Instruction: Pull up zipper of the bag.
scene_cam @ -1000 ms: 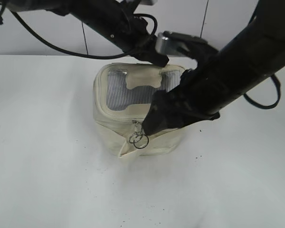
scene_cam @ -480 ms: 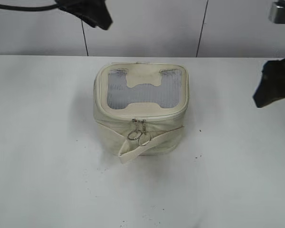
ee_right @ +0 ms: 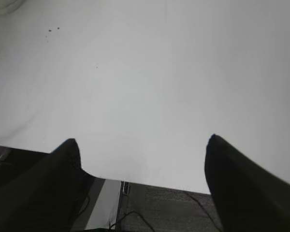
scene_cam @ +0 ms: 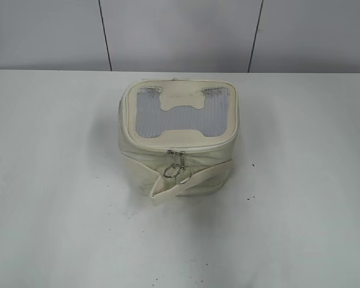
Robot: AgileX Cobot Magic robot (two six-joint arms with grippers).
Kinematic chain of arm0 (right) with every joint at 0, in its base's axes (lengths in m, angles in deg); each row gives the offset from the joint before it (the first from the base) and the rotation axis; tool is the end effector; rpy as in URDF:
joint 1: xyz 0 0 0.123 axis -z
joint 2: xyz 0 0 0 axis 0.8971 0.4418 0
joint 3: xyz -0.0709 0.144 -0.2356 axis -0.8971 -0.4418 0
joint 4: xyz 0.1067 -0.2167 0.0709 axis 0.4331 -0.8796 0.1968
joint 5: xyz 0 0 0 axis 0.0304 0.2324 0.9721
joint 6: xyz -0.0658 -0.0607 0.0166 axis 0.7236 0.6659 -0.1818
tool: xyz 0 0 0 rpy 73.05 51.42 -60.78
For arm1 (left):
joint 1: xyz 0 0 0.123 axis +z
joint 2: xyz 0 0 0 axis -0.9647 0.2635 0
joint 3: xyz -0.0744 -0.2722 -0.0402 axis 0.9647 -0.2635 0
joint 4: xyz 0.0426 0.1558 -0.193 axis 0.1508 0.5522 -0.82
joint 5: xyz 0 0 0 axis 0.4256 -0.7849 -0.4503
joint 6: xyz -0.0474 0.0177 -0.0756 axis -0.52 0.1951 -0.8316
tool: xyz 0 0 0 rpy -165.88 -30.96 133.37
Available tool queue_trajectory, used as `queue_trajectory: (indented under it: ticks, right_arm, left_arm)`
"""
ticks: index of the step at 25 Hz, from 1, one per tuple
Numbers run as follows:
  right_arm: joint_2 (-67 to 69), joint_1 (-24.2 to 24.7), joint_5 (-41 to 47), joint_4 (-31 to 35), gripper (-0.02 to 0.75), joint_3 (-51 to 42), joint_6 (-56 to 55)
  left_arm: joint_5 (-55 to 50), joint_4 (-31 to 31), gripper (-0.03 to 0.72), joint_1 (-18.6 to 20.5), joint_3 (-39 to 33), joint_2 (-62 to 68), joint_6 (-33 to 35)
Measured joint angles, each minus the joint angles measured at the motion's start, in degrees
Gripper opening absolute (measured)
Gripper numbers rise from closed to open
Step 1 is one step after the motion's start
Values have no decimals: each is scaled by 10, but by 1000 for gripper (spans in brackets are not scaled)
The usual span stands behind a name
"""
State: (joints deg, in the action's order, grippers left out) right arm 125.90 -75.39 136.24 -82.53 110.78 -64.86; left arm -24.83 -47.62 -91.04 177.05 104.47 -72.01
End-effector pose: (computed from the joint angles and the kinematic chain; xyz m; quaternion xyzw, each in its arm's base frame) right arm 0.1851 0.0381 0.3122 -0.0689 0.9791 0.0252 0.1895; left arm 0.3088 -0.0838 0.4311 0.1700 0.9294 0.0029 0.3275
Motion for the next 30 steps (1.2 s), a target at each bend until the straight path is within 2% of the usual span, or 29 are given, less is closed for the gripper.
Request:
queue_trajectory:
  ticks: [5, 17, 21, 23, 26, 30]
  right_arm:
    - [-130, 0, 20, 3, 594, -56, 0]
    - [-456, 0, -12, 10, 593, -194, 13]
    - [-529, 0, -19, 10, 593, -235, 23]
    - [-555, 0, -28, 11, 592, -246, 24]
    - [-574, 0, -34, 12, 592, -248, 24]
    - [-575, 0, -35, 13, 591, -249, 25]
  left_arm:
    - [-1, -4, 302, 3, -112, -147, -7]
    - [-5, -72, 302, 3, -530, -601, -23]
    - [-8, -74, 302, 3, -634, -749, -23]
    - [-13, -75, 302, 3, -666, -813, -23]
    - [4, -79, 302, 3, -678, -879, -23]
    - [35, -82, 302, 3, -684, -878, -23]
